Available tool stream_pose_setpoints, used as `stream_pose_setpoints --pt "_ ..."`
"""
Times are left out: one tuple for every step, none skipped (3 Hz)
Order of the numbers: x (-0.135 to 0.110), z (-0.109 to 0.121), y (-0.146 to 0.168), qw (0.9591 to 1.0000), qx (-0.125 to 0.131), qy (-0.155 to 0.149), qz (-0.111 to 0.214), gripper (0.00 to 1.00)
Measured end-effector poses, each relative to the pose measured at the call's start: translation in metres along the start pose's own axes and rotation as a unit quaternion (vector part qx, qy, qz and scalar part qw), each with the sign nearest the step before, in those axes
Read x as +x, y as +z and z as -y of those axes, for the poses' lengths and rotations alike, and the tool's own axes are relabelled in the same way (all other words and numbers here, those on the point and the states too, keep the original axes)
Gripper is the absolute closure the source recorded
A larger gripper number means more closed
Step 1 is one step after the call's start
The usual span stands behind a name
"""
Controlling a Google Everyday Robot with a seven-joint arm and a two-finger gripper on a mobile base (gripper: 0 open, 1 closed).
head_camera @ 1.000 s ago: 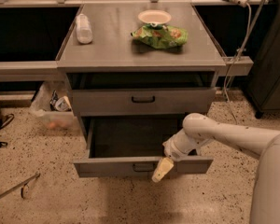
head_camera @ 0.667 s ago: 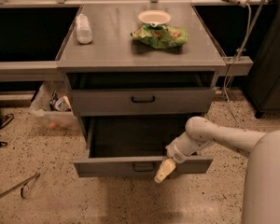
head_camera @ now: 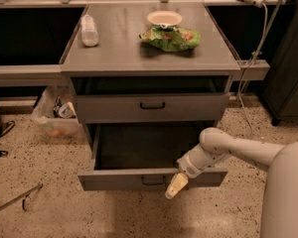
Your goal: Open middle drawer
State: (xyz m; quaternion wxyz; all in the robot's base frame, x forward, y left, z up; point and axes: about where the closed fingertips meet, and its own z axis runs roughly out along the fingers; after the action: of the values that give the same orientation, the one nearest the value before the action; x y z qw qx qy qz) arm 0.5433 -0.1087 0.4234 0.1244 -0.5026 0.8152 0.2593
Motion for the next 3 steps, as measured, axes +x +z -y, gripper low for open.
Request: stream_pose_setpoints --pt "0.003 -0.018 0.001 0.9999 -0.013 0.004 0.004 0.0" --pt "0.001 -0.018 0.002 0.9999 -0.015 0.003 0.003 0.0" --pt "0.0 -0.047 0.017 0.9985 -0.05 -0.004 -0.023 0.0"
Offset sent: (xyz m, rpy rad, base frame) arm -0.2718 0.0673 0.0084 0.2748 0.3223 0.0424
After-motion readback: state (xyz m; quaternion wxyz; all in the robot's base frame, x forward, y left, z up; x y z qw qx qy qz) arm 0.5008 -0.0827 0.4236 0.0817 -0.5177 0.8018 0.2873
